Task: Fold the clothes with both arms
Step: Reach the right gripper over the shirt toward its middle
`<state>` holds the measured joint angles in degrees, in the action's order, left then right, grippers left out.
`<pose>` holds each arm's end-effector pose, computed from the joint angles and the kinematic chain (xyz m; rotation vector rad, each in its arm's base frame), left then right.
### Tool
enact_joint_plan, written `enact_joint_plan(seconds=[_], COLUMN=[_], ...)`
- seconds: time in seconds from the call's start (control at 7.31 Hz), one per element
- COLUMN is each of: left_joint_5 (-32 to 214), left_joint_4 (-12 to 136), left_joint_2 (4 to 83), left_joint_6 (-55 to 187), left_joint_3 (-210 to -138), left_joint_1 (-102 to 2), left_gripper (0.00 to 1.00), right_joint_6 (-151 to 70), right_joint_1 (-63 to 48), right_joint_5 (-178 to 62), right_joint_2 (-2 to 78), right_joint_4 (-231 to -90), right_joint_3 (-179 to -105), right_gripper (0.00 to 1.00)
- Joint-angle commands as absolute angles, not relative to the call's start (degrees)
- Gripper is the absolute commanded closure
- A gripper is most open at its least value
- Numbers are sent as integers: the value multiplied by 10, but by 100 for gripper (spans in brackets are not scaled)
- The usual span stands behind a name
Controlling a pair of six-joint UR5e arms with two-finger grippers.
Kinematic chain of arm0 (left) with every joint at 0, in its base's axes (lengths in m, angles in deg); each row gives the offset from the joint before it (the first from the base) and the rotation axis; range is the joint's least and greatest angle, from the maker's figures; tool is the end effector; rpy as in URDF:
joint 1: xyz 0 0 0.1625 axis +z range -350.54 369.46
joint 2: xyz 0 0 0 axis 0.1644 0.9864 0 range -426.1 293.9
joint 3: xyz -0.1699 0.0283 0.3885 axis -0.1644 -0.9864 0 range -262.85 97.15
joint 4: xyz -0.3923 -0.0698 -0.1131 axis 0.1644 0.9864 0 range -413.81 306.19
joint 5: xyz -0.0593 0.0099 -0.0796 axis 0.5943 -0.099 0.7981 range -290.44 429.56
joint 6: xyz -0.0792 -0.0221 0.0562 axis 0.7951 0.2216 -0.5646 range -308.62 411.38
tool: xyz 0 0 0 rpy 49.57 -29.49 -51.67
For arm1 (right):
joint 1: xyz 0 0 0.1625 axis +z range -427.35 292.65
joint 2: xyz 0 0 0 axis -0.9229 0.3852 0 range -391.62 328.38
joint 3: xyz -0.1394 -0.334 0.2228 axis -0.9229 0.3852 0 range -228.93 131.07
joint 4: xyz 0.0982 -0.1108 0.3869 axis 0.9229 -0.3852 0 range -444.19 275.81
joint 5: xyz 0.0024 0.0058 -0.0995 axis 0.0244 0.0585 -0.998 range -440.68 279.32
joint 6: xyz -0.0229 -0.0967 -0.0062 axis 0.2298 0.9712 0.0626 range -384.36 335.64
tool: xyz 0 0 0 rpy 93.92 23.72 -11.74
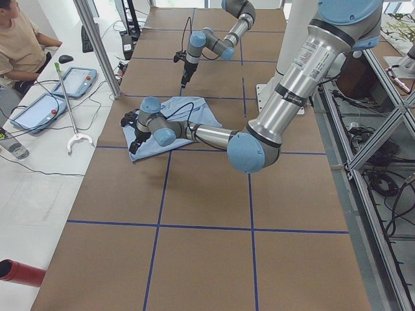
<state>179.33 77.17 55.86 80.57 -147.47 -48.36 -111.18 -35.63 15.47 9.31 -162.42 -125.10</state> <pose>0.3156 -0.6886 0.4679 0.5411 0.6992 0.1918 -0.6006 -0.5153 0.2092 0.1505 -0.8189 0.4253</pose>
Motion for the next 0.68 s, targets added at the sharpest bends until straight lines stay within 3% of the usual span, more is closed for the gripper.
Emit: enact_joint_plan(seconds=[0.0,0.55], left_joint_5=[1794,1794], left_joint_4=[772,772], left_joint_2=[556,556], left_joint_6=[806,806], left_joint_3=[-1476,-1476], left_joint_1=[-484,-484], left_gripper=[0,0], right_joint_6=[-1127,-1126], right_joint_1=[-383,-408], right_joint_5=[146,120], right_joint_2=[71,69], right_joint_4=[-1627,-1626], right_joint_3=[-1222,-1215], right_gripper=[45,45])
